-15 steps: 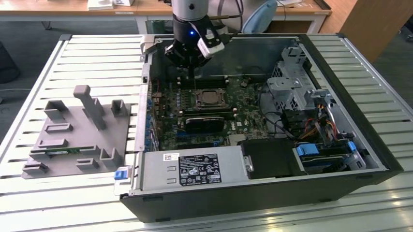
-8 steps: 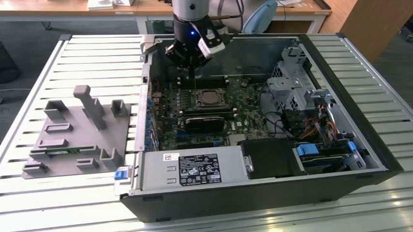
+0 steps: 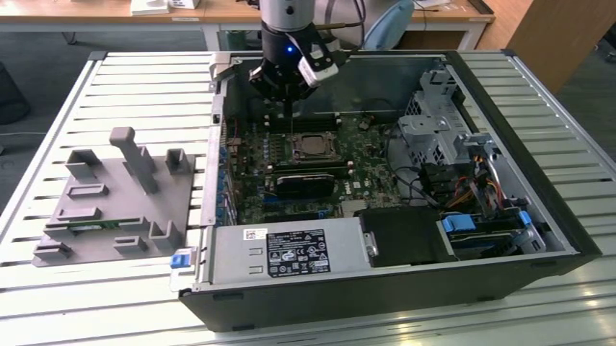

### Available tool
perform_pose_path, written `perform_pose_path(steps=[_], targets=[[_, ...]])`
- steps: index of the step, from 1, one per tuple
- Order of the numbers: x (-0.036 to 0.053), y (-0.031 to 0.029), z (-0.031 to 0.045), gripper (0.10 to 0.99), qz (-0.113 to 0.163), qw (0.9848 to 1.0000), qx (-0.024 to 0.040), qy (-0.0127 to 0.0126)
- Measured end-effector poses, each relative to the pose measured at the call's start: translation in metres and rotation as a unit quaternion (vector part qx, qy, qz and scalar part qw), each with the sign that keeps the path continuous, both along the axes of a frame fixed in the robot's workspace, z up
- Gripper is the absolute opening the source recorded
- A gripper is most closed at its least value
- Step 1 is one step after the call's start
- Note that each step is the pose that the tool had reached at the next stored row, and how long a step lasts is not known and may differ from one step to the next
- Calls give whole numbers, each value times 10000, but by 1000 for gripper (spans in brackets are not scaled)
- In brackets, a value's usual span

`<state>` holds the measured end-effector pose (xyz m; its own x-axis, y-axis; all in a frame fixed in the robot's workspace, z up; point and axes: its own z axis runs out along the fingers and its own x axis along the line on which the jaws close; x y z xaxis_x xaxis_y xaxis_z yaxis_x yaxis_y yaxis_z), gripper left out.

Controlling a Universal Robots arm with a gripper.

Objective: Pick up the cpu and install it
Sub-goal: 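Install the first cpu locking lever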

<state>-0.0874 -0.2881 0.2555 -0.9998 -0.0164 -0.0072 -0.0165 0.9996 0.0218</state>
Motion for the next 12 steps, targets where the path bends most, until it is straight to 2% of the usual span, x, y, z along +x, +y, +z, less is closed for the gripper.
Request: perform_pose_path(steps=[12], targets=[[179,0,-11,106,0,10000,0,0]])
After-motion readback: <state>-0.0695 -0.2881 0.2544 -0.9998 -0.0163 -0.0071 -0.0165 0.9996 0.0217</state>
